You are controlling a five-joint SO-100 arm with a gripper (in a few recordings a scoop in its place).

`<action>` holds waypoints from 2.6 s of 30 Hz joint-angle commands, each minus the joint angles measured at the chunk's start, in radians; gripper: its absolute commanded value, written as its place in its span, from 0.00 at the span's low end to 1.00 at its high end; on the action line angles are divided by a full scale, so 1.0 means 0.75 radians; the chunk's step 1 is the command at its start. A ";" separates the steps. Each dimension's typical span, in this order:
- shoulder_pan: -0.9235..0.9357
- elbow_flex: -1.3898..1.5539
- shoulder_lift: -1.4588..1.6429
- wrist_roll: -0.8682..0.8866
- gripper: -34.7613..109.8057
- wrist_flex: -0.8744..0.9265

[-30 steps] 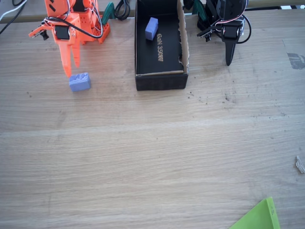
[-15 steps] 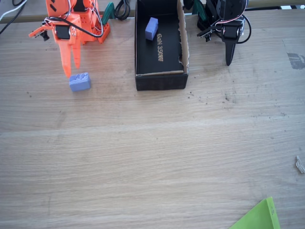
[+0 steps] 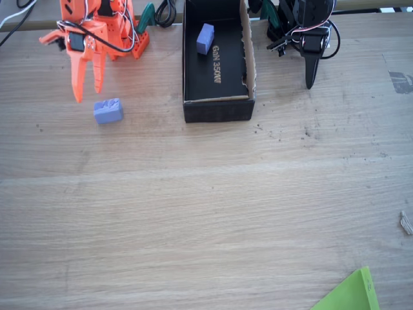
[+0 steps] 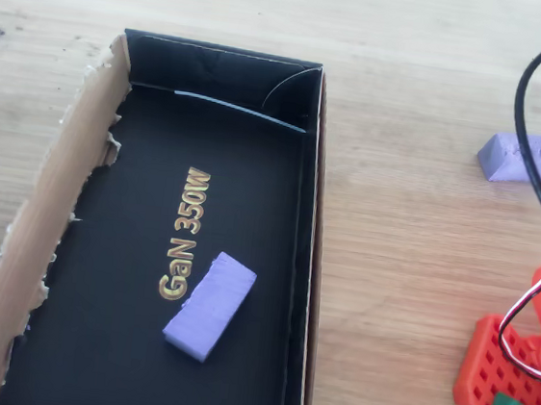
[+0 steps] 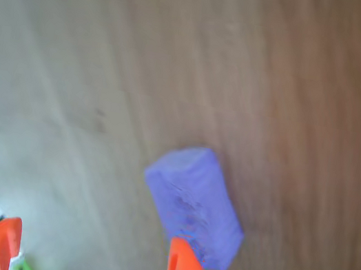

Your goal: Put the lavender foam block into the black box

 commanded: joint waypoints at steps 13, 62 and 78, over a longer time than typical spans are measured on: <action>0.047 -0.213 -0.164 0.072 0.42 0.067; 0.123 -0.487 -0.630 0.454 0.24 0.074; 0.106 -0.454 -0.526 0.364 0.24 0.057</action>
